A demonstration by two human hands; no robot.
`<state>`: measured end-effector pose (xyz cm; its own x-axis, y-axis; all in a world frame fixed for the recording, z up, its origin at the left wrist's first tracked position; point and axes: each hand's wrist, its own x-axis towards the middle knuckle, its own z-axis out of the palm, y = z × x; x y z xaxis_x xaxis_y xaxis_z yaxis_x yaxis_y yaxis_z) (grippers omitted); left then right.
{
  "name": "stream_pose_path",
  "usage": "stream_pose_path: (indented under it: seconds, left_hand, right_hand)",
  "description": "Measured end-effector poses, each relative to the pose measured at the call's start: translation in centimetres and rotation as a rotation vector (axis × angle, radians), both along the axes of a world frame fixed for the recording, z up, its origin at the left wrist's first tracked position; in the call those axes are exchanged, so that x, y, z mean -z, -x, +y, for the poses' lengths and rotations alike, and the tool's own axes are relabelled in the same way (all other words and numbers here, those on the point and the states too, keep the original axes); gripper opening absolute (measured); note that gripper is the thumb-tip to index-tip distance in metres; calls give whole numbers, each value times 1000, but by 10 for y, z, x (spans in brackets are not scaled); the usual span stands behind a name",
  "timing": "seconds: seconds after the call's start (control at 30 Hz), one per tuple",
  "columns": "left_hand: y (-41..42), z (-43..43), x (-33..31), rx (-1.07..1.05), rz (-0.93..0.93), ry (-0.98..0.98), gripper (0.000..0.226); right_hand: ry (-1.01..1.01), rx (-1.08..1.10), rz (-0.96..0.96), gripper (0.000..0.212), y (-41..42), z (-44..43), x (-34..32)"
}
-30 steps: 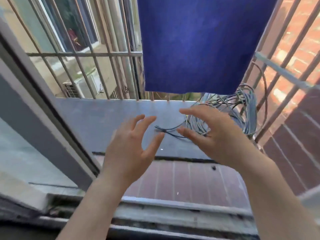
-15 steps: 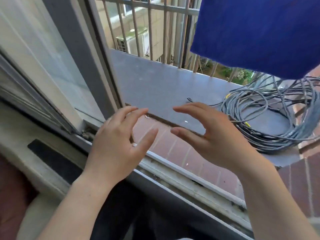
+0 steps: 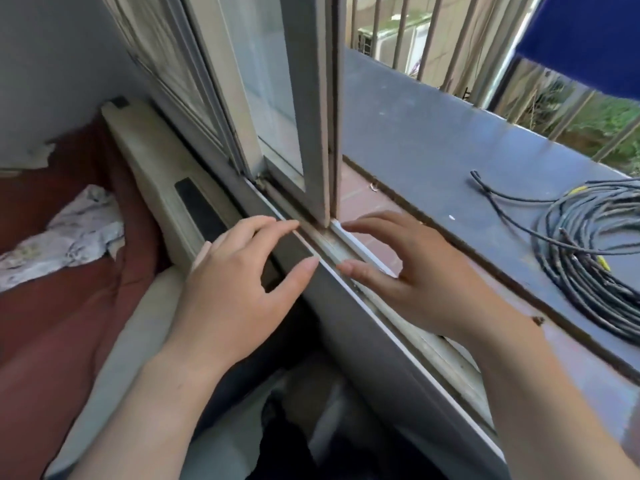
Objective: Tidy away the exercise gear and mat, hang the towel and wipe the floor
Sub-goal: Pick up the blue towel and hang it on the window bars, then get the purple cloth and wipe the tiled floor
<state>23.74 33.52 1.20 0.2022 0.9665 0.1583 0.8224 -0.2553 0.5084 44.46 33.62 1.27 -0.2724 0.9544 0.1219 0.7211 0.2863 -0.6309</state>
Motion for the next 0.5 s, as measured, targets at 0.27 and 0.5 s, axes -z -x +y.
stream_pose_path:
  seconds: [0.27, 0.5]
  left_hand:
    - [54, -42, -7, -163, -12, -19, 54]
    - [163, -126, -8, -452, -38, -68, 51]
  right_hand:
    - [-45, -192, -8, 53, 61, -7, -7]
    - [-74, -470, 11, 55, 187, -36, -19]
